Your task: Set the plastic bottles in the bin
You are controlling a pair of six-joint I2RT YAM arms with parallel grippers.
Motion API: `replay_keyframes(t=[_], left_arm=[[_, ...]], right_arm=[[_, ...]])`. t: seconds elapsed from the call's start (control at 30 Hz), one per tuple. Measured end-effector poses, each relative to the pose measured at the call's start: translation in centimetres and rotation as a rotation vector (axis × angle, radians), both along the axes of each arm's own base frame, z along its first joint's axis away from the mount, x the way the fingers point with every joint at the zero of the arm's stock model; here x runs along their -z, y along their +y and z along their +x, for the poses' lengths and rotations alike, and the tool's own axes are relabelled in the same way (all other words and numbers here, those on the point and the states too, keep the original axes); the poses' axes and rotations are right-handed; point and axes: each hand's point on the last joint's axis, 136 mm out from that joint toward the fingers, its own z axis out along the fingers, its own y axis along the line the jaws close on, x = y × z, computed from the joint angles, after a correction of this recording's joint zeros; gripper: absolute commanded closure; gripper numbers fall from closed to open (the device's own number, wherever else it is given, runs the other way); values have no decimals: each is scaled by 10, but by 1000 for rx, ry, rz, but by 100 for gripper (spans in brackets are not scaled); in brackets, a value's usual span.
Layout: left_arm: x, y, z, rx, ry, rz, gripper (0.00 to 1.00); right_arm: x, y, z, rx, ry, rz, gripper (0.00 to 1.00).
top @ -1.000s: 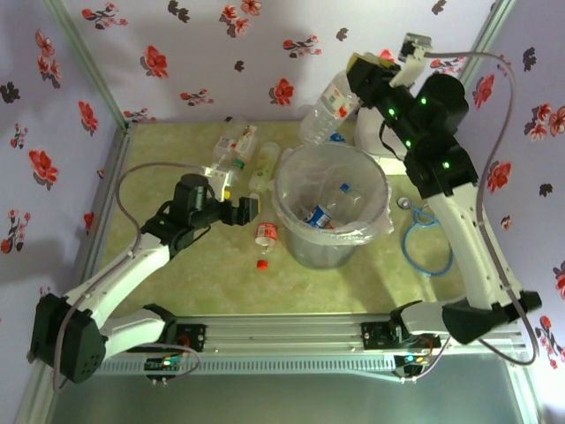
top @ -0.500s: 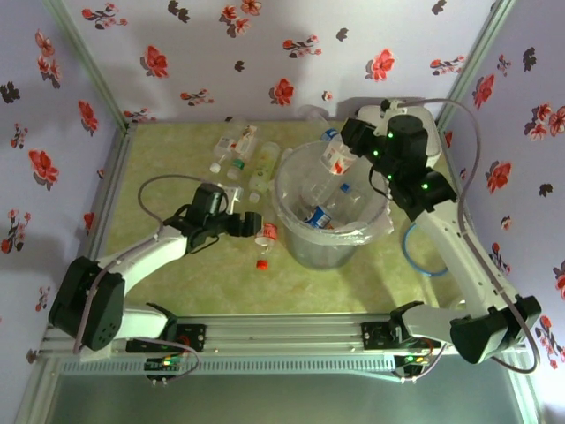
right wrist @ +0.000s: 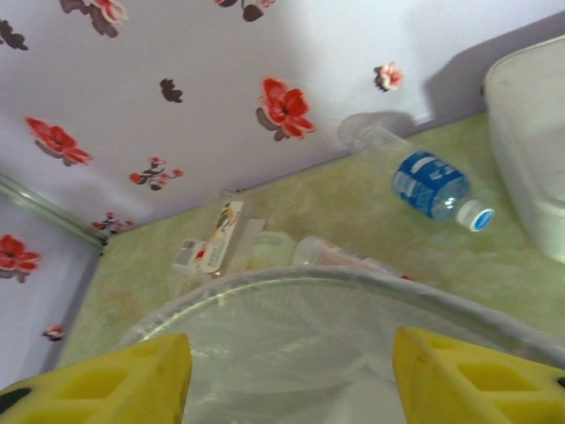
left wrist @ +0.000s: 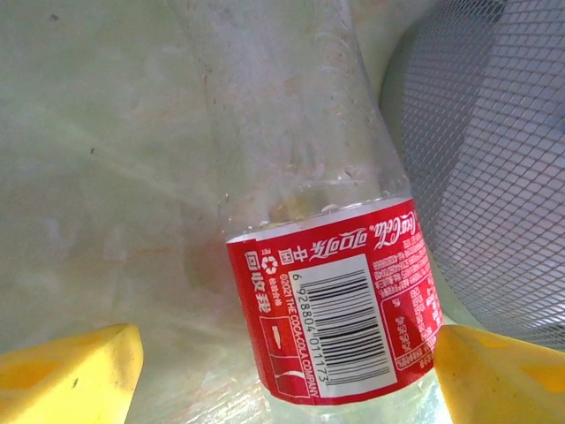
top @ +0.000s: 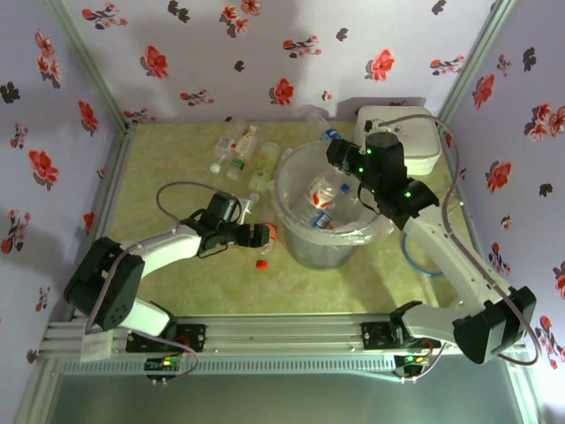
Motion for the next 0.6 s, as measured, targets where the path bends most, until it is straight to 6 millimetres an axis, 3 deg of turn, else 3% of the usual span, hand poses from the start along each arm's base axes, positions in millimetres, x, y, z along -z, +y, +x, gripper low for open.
replay_keyframes(t=[0.3, 0.6], left_arm=[[-4, -10, 14, 23, -29, 31, 21], [7, -20, 14, 55, -18, 82, 27]], right_arm=[[-47, -45, -19, 101, -120, -69, 35], [-47, -56, -24, 121, -117, -100, 35]])
